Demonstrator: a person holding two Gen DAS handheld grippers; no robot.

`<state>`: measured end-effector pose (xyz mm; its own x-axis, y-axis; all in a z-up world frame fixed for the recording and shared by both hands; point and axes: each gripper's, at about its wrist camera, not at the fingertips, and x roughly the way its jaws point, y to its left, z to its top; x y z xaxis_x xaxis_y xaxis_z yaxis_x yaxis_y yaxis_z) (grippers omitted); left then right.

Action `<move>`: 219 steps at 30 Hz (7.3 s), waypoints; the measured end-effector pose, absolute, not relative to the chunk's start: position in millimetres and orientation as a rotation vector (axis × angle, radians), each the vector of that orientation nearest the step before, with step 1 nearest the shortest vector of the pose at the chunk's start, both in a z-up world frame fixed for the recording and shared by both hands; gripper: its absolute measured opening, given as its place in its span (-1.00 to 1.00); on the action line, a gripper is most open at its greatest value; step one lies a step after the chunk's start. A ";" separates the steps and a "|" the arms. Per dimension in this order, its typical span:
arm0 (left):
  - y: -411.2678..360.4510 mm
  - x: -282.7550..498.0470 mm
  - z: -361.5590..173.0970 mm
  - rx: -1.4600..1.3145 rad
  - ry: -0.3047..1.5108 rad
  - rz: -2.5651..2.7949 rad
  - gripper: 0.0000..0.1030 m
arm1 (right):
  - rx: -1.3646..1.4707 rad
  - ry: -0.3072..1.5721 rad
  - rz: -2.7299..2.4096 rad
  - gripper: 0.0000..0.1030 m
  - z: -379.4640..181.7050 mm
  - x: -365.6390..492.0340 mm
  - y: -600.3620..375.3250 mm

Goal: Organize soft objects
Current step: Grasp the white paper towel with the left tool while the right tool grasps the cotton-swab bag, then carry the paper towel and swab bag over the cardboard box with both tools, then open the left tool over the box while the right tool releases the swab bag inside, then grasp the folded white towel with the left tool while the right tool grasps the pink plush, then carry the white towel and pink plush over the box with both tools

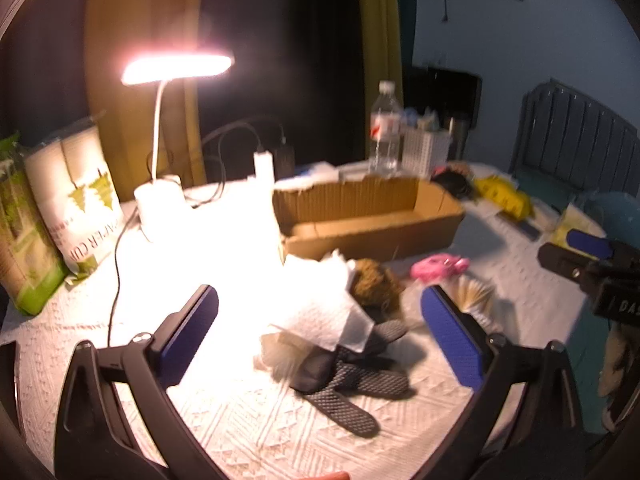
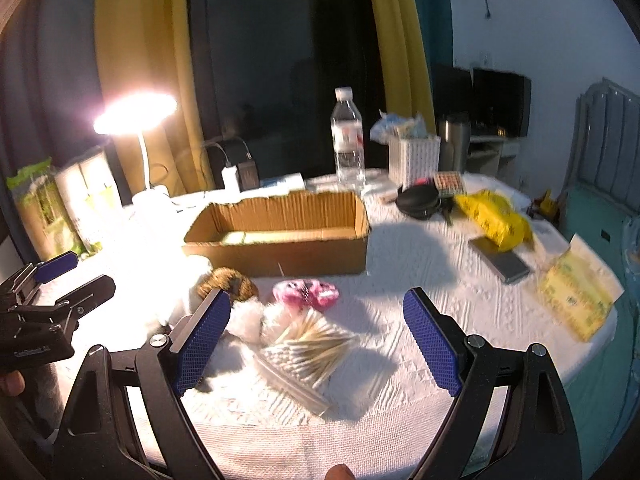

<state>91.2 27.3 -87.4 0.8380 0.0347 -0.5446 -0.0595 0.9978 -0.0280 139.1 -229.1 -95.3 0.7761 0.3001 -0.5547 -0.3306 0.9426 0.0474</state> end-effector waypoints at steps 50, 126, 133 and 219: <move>86.1 124.9 -99.0 -0.162 0.637 -0.042 -0.63 | 0.025 0.819 0.458 0.29 -145.7 198.5 -231.4; -20.4 257.9 -91.8 -0.087 0.692 -0.260 0.67 | -0.027 0.642 0.581 0.56 -98.5 305.1 -228.8; -5.0 256.7 -111.8 -0.060 0.754 -0.208 0.76 | -0.039 0.648 0.589 0.56 -96.8 296.8 -220.3; 53.0 173.1 -124.7 -0.147 0.715 -0.120 -0.58 | -0.002 0.793 0.612 0.35 -154.9 259.2 -208.5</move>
<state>173.1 53.0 -124.7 0.7489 -0.1590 -0.6434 0.0589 0.9829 -0.1743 259.2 -208.5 -154.9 0.5383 0.5144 -0.6676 -0.5155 0.8276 0.2219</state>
